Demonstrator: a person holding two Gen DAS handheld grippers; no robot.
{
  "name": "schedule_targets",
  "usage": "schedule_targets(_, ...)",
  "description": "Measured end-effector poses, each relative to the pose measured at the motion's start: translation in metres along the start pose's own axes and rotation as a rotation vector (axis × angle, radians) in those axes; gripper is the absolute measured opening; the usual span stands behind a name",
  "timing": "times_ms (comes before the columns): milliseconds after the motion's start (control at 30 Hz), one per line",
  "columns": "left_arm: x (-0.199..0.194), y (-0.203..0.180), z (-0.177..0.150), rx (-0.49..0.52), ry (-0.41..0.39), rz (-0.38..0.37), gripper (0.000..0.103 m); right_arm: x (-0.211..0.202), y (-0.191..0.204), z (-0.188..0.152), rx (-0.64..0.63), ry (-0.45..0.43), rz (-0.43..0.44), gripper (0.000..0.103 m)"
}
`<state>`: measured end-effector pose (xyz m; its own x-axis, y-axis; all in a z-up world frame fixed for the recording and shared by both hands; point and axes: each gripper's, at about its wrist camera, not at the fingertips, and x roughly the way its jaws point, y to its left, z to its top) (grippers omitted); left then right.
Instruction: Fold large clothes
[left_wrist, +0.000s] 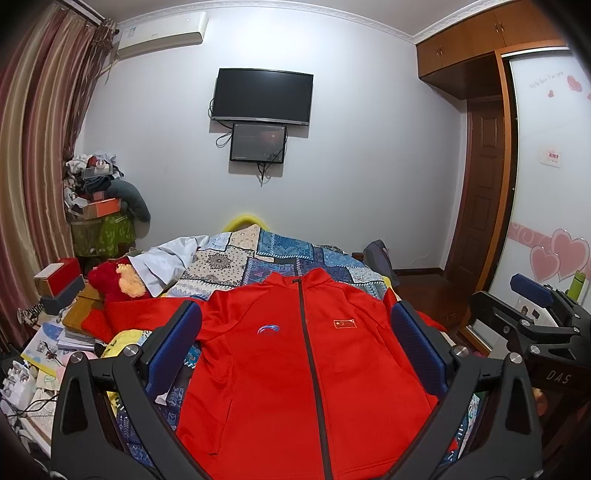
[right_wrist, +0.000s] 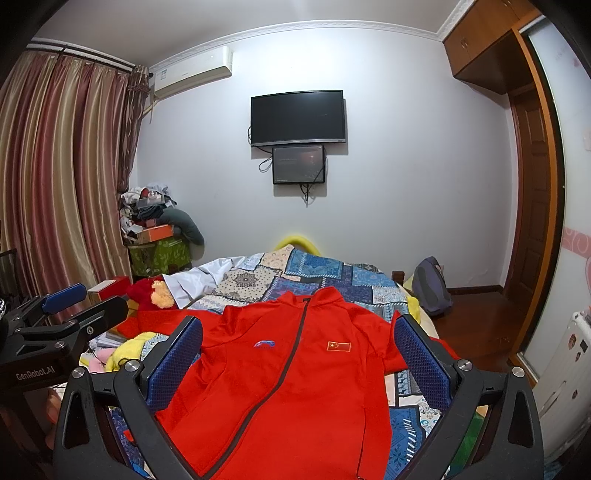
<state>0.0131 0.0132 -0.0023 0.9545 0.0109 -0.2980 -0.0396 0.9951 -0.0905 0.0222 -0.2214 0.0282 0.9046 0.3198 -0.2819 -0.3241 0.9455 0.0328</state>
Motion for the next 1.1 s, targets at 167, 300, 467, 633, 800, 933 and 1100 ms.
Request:
schedule_targets(167,0.001,0.001,0.001,-0.002,0.003,-0.003,0.103,0.0,0.0,0.0,-0.001,0.002,-0.001,0.103)
schedule_targets(300,0.0,0.001,0.0,-0.003,0.001,-0.004,0.103,0.001,0.0,0.0,-0.001,0.003,0.0,0.103)
schedule_targets(467,0.0,0.001,0.001,-0.003,0.0,-0.002,0.103,0.001,0.0,0.0,-0.002,0.003,-0.001,0.103)
schedule_targets(633,0.001,0.002,0.0,-0.003,0.001,0.0,0.103,-0.001,0.005,0.0,-0.001,0.005,-0.001,0.103)
schedule_targets(800,0.006,0.004,0.0,-0.007,0.01,0.006,0.103,-0.002,0.003,0.001,-0.001,0.015,-0.004,0.103)
schedule_targets(933,0.018,0.008,0.001,-0.019,0.027,0.01,0.103,0.021,-0.001,-0.003,-0.005,0.036,-0.008,0.103)
schedule_targets(1100,0.043,0.022,0.001,-0.024,0.042,0.04,0.103,0.045,-0.002,-0.004,-0.011,0.058,-0.014,0.103)
